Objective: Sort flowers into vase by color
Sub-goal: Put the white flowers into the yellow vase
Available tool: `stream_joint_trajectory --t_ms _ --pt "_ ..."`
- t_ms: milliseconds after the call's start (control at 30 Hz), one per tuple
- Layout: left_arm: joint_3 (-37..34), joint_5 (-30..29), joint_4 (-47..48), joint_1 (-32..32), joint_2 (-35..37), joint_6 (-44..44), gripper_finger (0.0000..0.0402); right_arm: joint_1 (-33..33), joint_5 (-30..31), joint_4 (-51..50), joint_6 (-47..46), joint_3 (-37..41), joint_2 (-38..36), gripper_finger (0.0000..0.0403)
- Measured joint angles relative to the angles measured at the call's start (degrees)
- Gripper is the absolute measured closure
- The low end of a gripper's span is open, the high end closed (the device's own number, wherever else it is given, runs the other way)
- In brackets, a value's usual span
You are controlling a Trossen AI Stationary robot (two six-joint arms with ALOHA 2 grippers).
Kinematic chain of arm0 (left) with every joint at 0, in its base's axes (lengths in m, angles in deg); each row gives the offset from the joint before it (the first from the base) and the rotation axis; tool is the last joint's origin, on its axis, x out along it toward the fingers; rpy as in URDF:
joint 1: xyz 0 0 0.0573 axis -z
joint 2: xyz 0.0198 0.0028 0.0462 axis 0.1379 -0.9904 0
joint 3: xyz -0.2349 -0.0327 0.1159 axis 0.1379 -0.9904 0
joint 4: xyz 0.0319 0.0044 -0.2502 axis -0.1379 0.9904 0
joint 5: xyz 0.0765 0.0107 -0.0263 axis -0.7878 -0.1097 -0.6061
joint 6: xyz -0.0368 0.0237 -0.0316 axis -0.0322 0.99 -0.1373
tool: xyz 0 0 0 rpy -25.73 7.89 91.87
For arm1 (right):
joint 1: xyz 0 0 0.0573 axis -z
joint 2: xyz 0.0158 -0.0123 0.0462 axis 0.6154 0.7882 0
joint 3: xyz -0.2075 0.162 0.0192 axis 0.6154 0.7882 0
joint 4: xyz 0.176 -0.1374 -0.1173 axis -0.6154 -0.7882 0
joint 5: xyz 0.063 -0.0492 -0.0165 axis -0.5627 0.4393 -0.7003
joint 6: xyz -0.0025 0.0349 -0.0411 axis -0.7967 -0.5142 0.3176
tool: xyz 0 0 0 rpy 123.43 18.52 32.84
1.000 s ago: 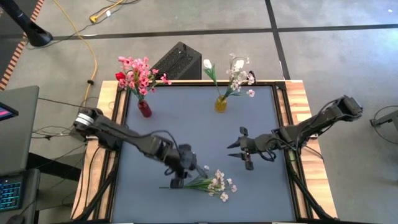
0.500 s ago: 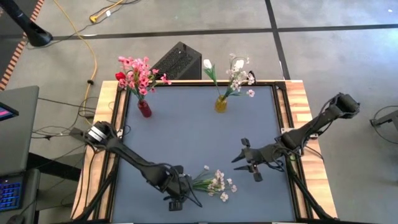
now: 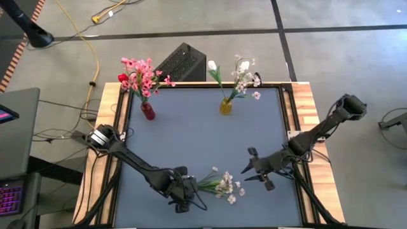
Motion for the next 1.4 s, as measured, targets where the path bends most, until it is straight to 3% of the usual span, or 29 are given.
stream_joint_trajectory --t_ms 333,500,667,1100,1233,1400 --pt "-0.11 -1.04 4.03 -2.28 -0.46 2.04 0.0291 -1.30 0.09 -1.32 1.15 0.00 0.02 0.0233" --pt "-0.11 3.68 3.34 -3.71 -0.46 4.10 0.0274 -1.29 0.11 -2.84 1.33 0.00 0.02 0.0233" --pt "-0.12 4.11 3.39 -4.31 -0.52 4.58 0.0272 -1.24 0.15 -3.86 2.16 0.02 0.02 0.0233" --pt "-6.20 8.16 -4.86 -4.42 -0.69 2.83 0.0272 -1.20 0.31 -3.92 3.06 0.02 0.02 0.0233" --pt "-6.40 8.34 -4.92 -4.41 -0.63 3.12 0.0296 -1.20 0.31 -3.90 3.06 0.02 0.02 0.0233" --pt "-6.49 8.19 -5.14 -4.44 -0.59 3.25 0.0379 -1.20 0.31 -3.90 3.04 0.02 0.02 0.0233"
